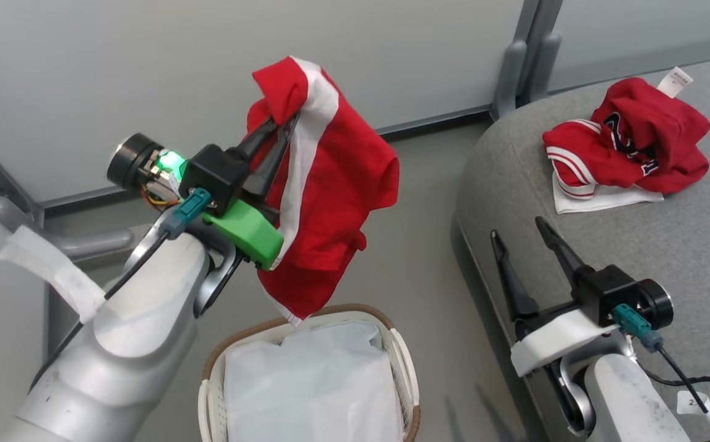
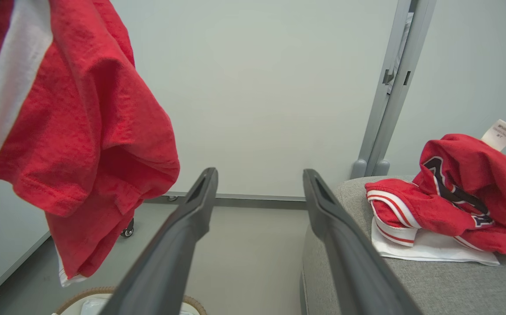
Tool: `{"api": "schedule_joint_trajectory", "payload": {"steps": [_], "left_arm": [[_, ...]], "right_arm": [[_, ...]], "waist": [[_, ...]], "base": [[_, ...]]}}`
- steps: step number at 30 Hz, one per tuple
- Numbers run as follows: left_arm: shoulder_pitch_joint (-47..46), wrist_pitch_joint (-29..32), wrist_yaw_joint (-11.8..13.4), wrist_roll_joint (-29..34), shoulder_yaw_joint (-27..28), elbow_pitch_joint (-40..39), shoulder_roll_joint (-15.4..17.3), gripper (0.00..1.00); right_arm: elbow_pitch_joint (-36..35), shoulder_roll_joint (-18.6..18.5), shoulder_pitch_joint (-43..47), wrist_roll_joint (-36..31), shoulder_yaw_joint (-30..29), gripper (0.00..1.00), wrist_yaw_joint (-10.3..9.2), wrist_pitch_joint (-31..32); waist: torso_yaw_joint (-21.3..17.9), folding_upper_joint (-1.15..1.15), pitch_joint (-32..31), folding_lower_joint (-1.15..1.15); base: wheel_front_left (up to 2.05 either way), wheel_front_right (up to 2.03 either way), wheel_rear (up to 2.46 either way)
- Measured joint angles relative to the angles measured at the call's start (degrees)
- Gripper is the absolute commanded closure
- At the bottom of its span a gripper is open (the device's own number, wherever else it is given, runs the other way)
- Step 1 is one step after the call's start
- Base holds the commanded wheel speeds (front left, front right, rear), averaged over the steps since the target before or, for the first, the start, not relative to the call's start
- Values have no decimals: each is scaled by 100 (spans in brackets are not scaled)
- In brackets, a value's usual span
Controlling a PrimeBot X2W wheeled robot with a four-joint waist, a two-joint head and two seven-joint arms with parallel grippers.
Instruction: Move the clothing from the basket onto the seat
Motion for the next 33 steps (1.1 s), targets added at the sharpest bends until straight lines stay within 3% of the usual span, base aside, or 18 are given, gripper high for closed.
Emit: {"api": "schedule_joint_trajectory", "payload": {"steps": [8, 12, 21, 33], "left_arm": [[-692, 25, -1, -169, -332, -248, 13, 100], [-921, 27, -1, -227, -482, -277, 11, 100], [-1313, 23, -1, -421, -813, -247, -193, 100], [-1410, -10, -1, -621, -1179, -452, -446, 100]], "right_arm": [[240, -1, 56, 249, 706, 0, 0, 1], [478, 2, -227, 312, 1244, 0, 0, 0], [1124, 3, -1030, 1114, 2219, 0, 0, 0], [1602, 2, -1680, 1683, 2595, 0, 0, 1]], "waist": [[205, 0, -393, 0], [265, 0, -420, 0], [416, 0, -425, 0], [639, 0, -521, 0]], "base": [[0, 0, 0], [0, 0, 0], [0, 0, 0], [0, 0, 0]]}}
